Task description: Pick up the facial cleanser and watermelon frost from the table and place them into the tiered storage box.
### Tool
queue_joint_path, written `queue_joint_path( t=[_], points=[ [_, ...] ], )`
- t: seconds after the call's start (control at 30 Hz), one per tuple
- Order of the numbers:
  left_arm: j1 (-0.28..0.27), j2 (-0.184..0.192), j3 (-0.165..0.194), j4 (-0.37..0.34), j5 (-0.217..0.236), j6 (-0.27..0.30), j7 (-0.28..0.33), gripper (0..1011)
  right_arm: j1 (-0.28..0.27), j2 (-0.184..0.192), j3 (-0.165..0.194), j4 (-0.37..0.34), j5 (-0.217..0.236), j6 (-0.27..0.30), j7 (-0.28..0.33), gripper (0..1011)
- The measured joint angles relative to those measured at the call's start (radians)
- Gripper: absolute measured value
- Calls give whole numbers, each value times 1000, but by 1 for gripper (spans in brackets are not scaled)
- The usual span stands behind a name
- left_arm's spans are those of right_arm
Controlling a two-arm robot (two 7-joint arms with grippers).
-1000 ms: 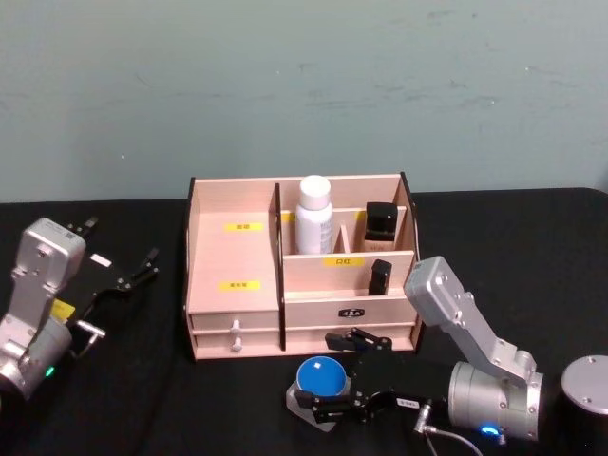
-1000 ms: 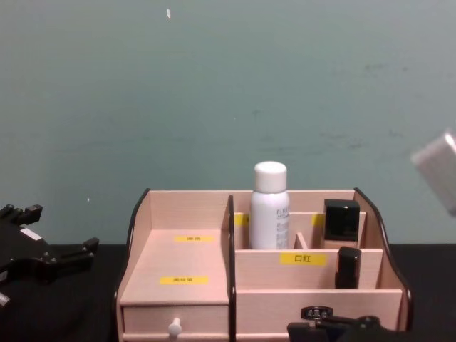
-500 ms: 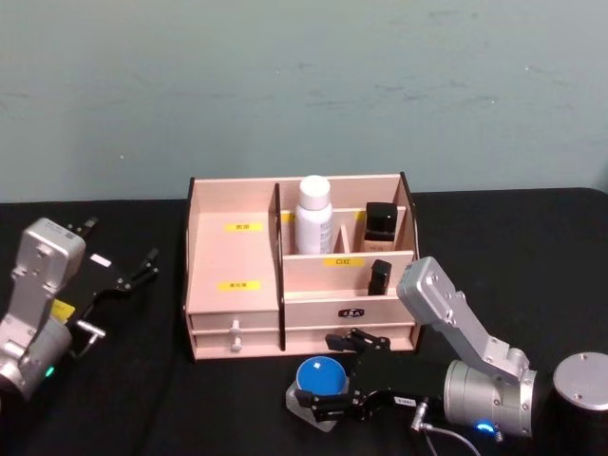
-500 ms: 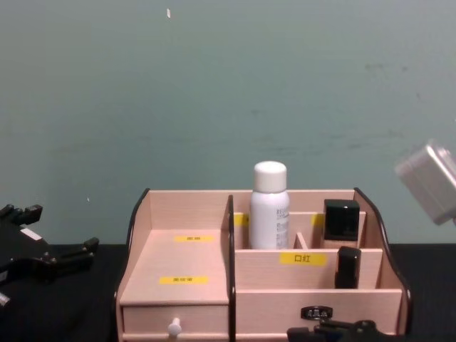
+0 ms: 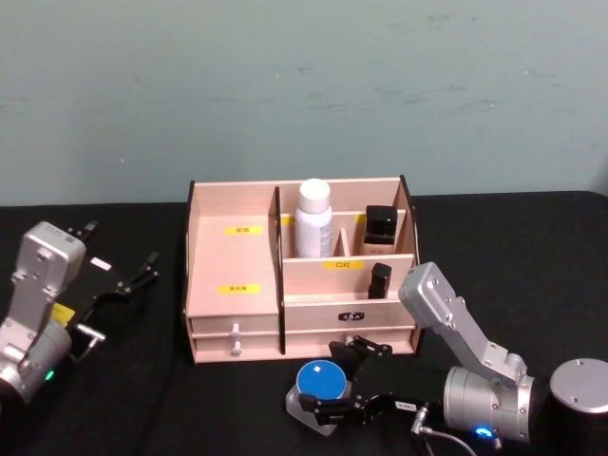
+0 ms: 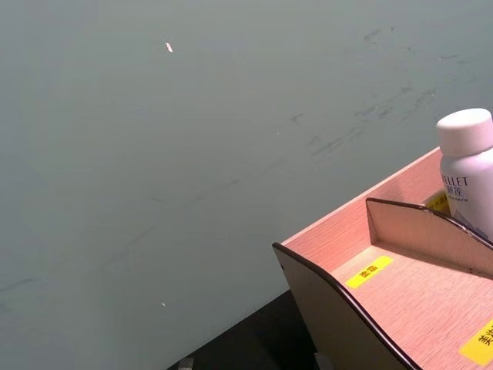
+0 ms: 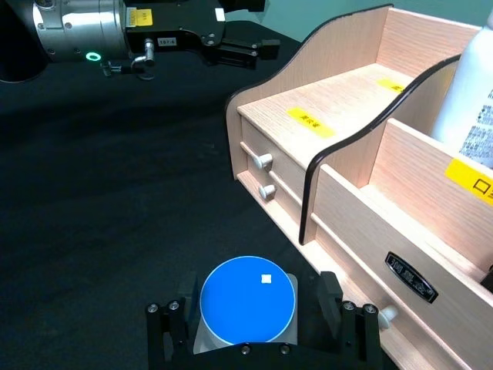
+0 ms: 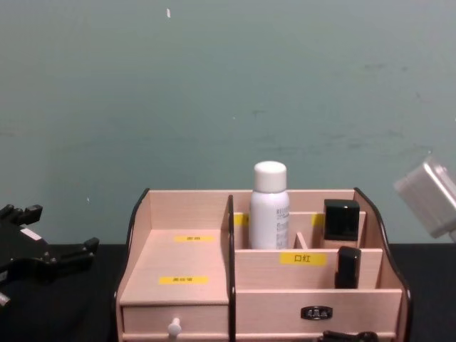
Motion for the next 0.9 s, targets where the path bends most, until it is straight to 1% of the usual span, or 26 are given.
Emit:
queue_joint_path(
  t=[0.33, 0.9],
  points=[
    [0, 0, 0, 0, 0, 0, 0, 1010, 11, -19, -4, 40, 23, -13, 21, 1000],
    [0, 0, 0, 0, 0, 0, 0, 1010, 24, -26, -26, 58, 26, -19, 30, 1000]
  ],
)
